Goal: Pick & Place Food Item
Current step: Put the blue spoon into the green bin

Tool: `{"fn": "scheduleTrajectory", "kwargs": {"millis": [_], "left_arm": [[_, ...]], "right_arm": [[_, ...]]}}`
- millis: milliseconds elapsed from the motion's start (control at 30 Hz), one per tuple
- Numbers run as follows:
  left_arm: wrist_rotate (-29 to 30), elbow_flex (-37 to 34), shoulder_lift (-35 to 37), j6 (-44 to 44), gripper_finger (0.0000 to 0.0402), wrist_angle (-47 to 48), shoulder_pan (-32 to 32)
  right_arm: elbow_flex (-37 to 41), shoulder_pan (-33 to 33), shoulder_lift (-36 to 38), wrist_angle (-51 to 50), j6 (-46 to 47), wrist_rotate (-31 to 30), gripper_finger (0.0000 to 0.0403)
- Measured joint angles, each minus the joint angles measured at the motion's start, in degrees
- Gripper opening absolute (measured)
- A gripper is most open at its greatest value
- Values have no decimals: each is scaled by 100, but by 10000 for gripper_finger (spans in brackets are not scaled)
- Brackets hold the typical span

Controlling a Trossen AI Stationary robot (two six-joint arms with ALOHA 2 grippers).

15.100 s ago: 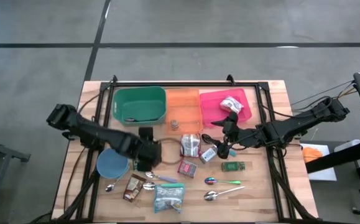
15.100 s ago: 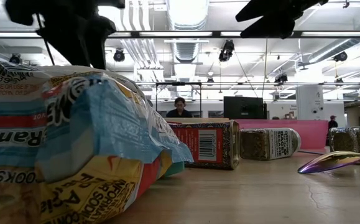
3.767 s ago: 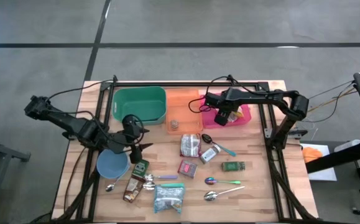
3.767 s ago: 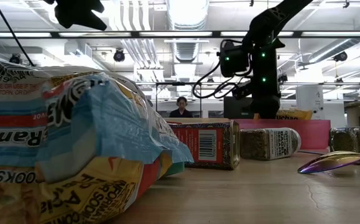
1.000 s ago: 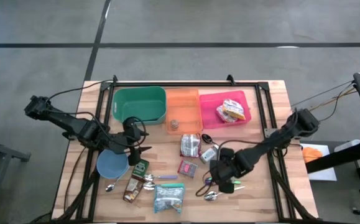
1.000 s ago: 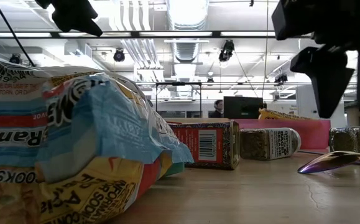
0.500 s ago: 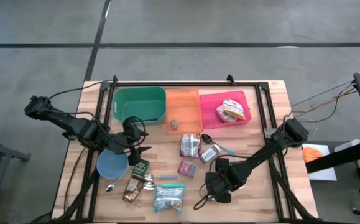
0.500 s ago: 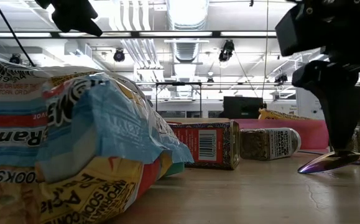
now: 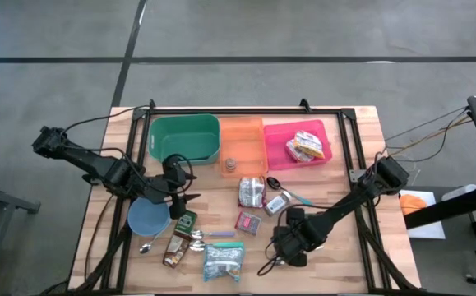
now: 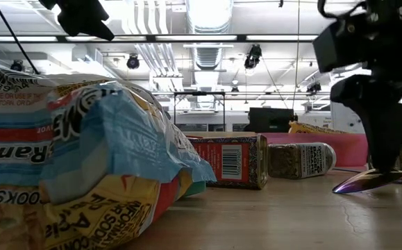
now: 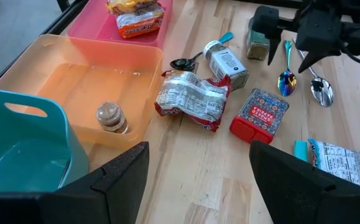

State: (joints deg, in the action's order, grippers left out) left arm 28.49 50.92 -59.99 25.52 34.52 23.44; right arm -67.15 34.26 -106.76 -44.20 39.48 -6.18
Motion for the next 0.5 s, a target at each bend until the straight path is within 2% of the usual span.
{"fn": "scheduleTrajectory", "kwargs": {"millis": [267,367,500], "left_arm": [[-7,0,0,0,279,0,2],[-17,0,0,0,279,0,1],[-17,0,0,0,279,0,0]], "right_arm": [[229,-2,0,330,-1,-61,296],[269,0,0,390,-1,-94,265],[297,2,2,488,-59,-83,203]]}}
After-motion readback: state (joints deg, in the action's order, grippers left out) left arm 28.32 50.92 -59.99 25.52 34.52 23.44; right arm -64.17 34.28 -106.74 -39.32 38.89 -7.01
